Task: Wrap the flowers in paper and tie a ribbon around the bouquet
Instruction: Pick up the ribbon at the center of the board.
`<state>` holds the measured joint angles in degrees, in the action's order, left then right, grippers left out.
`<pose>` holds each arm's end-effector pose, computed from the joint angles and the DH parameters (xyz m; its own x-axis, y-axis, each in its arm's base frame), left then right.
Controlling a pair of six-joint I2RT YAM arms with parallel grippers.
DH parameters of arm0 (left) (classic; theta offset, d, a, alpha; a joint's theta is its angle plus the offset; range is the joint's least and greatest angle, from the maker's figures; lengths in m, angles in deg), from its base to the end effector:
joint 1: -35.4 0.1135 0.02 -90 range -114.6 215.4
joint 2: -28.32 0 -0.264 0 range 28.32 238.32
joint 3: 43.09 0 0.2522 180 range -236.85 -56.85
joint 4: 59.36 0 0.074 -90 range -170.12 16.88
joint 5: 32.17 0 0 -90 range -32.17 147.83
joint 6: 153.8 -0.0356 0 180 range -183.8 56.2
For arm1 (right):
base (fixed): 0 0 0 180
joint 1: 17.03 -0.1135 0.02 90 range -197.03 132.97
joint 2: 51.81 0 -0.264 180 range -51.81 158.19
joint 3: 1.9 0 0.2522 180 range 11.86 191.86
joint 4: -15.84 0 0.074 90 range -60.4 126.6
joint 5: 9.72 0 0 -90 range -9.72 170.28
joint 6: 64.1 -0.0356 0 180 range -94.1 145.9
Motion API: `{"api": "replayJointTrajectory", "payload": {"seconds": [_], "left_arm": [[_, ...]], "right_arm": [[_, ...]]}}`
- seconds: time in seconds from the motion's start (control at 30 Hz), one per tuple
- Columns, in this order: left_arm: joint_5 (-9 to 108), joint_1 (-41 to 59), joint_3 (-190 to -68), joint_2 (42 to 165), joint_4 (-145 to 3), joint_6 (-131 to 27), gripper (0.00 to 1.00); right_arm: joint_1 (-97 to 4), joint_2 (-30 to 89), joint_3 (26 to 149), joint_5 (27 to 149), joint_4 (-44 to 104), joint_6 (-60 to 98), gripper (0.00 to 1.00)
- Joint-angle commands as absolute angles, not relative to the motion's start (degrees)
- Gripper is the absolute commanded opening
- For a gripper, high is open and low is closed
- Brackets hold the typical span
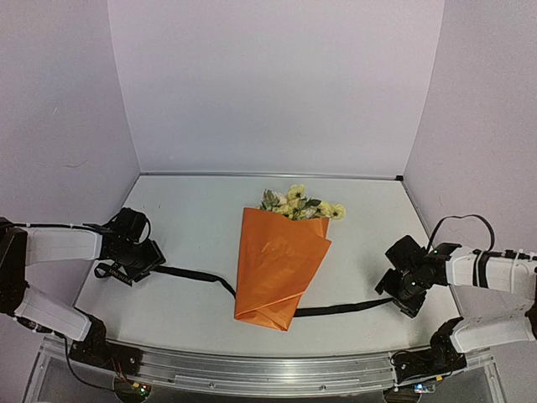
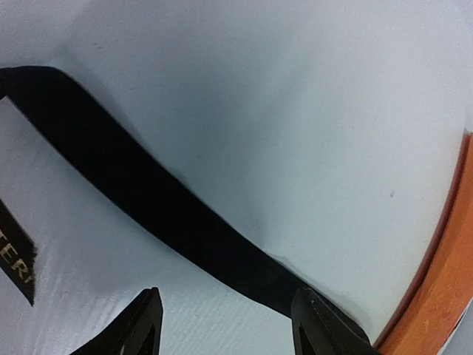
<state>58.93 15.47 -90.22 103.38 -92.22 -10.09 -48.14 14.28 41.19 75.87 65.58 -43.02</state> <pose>0.2148 -0.0772 0.1548 -0.7533 -0.5841 -0.3023 -0.4649 0.7980 -0.3834 0.1535 0.0894 0.1517 -0.7565 0.6300 -0.1752 0.5846 0.7717 0.2504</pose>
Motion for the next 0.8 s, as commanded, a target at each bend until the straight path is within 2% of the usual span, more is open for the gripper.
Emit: {"api": "replayJointTrajectory", "payload": {"seconds": [0.0,0.4,0.57,0.77], "left_arm": [[58.56,19.66,-89.28,104.55,-90.94,-7.48,0.63],[65.65,30.22,-96.76,111.02,-92.51,-6.82,0.65],[69.08,32.1,-100.18,115.54,-94.71,-5.77,0.57],[71.07,32.48,-100.59,119.37,-94.89,-3.33,0.56]], "right_arm": [[-45.92,16.23,40.91,77.33,59.94,-41.36,0.81],[-44.01,18.8,37.86,79.29,56.12,-40.77,0.77],[-43.14,19.94,36.6,79.84,54.2,-41.62,0.74],[-42.47,19.87,35.83,79.84,53.39,-41.91,0.7]]}}
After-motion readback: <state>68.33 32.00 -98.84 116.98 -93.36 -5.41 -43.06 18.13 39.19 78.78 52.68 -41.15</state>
